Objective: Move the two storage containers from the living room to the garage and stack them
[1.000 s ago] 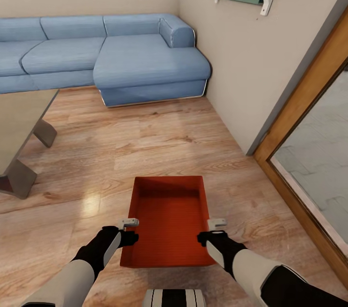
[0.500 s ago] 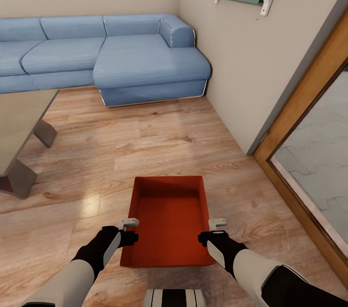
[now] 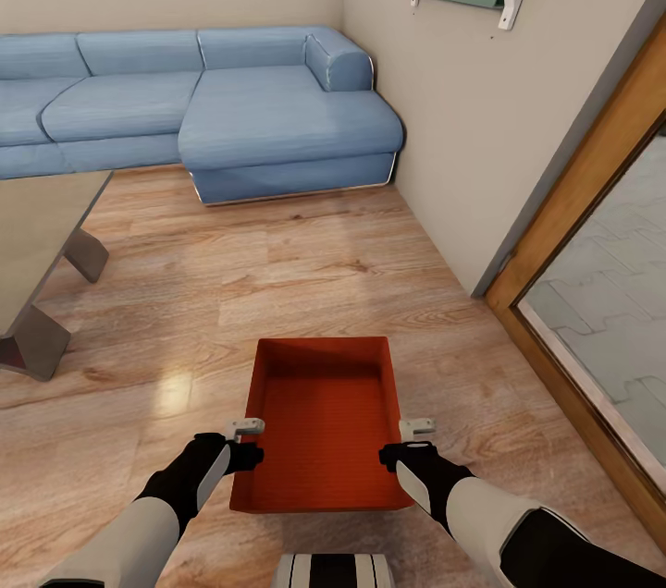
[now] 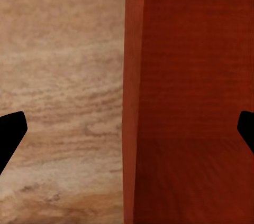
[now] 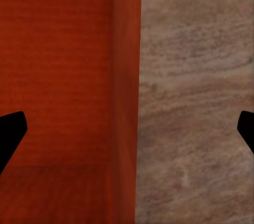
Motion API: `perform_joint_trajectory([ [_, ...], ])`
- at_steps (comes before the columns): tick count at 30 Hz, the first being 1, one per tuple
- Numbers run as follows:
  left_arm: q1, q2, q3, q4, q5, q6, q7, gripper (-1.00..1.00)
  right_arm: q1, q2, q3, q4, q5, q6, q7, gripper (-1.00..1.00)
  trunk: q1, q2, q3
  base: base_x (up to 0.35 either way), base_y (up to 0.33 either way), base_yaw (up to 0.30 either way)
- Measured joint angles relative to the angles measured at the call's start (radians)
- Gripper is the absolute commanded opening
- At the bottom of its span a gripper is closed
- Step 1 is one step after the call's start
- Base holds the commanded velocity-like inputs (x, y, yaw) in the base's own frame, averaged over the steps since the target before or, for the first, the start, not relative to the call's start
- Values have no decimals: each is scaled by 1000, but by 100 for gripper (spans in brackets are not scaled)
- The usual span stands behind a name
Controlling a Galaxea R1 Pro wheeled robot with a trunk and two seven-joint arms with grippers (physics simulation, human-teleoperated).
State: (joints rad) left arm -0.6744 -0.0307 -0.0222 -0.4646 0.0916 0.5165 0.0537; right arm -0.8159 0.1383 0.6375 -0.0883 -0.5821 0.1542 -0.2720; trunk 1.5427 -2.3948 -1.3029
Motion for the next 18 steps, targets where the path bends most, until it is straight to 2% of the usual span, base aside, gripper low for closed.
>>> perform_joint_trajectory([
  [18, 0, -2, 0, 0, 0, 7, 0, 100, 0, 1, 0, 0, -3, 0, 0, 100, 0, 0, 0, 0, 0, 0],
])
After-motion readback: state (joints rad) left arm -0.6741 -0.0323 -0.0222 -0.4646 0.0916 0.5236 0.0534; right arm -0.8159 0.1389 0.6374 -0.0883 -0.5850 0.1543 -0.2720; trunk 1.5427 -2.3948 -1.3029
